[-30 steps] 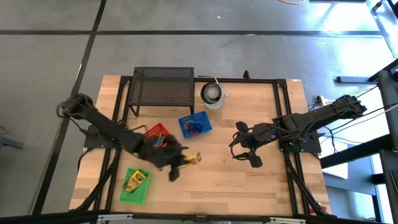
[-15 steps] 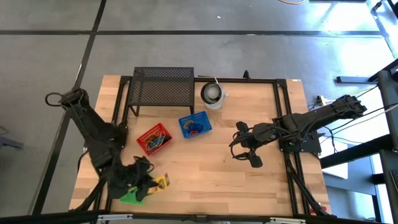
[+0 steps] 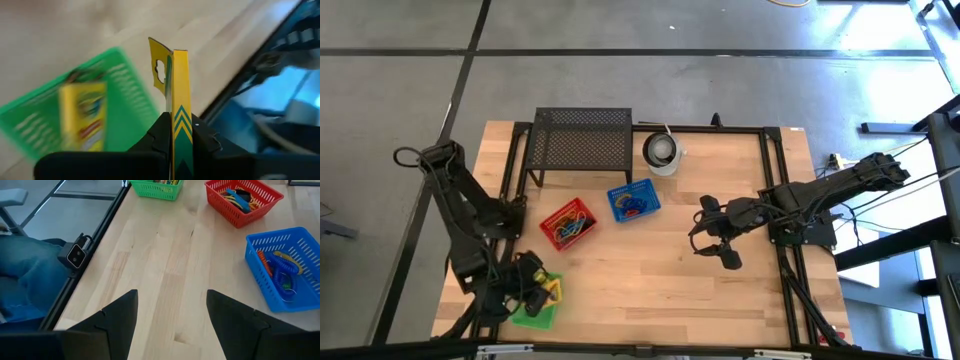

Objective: Pick & Place Office Desk Supplies
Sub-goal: Put the crayon box into the green bin, then put the red bin with rubber bands on the shelf

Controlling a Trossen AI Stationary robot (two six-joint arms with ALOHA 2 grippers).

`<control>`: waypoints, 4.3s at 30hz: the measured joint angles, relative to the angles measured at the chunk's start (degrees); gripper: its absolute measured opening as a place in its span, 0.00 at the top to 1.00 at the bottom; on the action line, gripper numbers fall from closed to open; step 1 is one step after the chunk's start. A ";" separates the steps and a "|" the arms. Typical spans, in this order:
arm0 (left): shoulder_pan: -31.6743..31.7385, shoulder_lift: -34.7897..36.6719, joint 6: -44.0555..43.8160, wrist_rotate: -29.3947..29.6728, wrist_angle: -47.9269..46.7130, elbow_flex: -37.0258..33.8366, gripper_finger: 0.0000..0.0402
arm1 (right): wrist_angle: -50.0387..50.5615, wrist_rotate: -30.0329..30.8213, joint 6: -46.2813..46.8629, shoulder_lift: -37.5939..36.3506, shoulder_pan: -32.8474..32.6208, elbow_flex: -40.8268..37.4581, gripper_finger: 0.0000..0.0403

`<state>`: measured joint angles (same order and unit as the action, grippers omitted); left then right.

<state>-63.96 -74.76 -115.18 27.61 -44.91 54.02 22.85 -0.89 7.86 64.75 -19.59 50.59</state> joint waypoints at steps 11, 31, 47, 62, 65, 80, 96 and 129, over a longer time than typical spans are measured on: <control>-0.30 -0.15 -3.37 -6.27 -10.01 -0.25 0.93 | -0.02 0.00 -0.83 0.02 0.00 -0.02 0.41; 0.37 -6.21 -3.21 -7.52 -6.69 -0.63 0.88 | -0.92 0.02 -1.91 5.15 0.02 -0.07 0.41; 2.79 -6.21 -3.86 -9.72 -6.32 -0.63 0.76 | -4.04 0.02 -2.77 8.20 0.04 -0.11 0.41; 9.90 -5.55 7.01 -12.27 -17.29 -0.68 0.70 | -6.03 0.02 -2.96 8.20 0.04 -0.11 0.41; 12.06 -5.55 11.32 -12.32 -16.39 -0.68 0.70 | -6.61 0.02 -4.19 8.20 0.04 -0.11 0.41; 20.68 -5.53 60.35 -6.71 -16.56 -0.66 0.70 | -7.48 0.01 -5.45 8.20 0.05 -0.09 0.41; 25.18 -5.55 87.41 -10.77 -16.43 -5.12 0.70 | -7.61 0.02 -7.28 8.17 0.07 -0.09 0.41; 27.06 -5.60 88.13 -7.91 -7.26 -7.37 0.98 | -7.87 0.02 -8.42 8.17 0.07 -0.04 0.41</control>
<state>-36.91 -80.36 -27.05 19.70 -52.17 46.65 14.98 -0.86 -0.57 72.93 -19.53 50.54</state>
